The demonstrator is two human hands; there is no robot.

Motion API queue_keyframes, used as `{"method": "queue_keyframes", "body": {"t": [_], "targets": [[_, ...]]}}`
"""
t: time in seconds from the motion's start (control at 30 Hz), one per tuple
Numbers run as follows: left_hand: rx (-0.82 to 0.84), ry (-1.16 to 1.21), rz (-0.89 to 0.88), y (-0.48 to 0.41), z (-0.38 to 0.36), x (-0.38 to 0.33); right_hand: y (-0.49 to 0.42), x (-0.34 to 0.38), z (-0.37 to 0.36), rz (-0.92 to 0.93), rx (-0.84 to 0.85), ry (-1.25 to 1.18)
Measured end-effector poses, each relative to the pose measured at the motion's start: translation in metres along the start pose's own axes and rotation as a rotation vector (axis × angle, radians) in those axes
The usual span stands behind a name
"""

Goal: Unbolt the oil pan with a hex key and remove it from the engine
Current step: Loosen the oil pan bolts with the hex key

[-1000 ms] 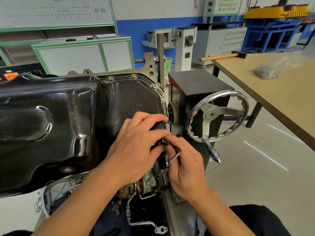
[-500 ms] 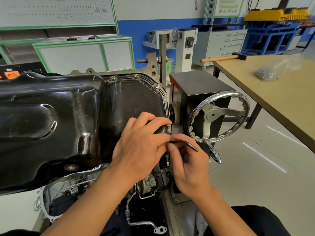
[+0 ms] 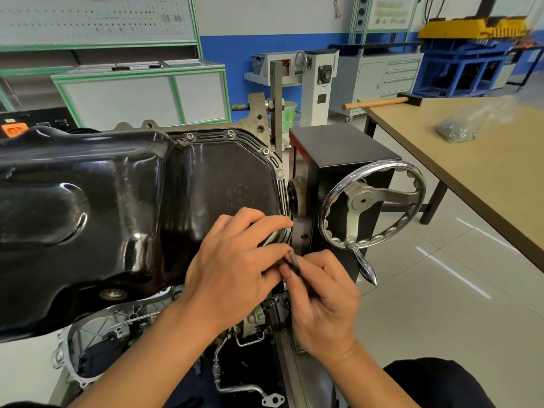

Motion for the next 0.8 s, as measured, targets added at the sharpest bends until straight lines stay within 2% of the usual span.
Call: {"method": "queue_keyframes", "body": {"t": [0.1,0.27,0.53,0.8], "targets": [[-0.025,0.002,-0.016,0.008,-0.001,-0.001,0.005,-0.002,-0.002,0.031,0.049,0.014],[-0.202,0.008,0.091,0.023,-0.003,-0.004,0.012,-0.002,-0.007,0.030,0.114,0.051],[-0.410,0.021,0.216,0.036,-0.015,-0.009,0.002,-0.001,0.004,-0.028,-0.006,0.019],[-0.467,0.011,0.371,0.035,-0.020,-0.012,-0.001,-0.003,0.003,0.013,0.022,-0.018]]}}
Point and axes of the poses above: each hand's wrist, its own y-axis away from the middle knuckle, its own z-axis out of the back of the hand, x = y × z, the point moved 6 cm from there along -y, towards the middle knuckle, and after that the axes turned 7 degrees about -y, right-handed, at the moved point
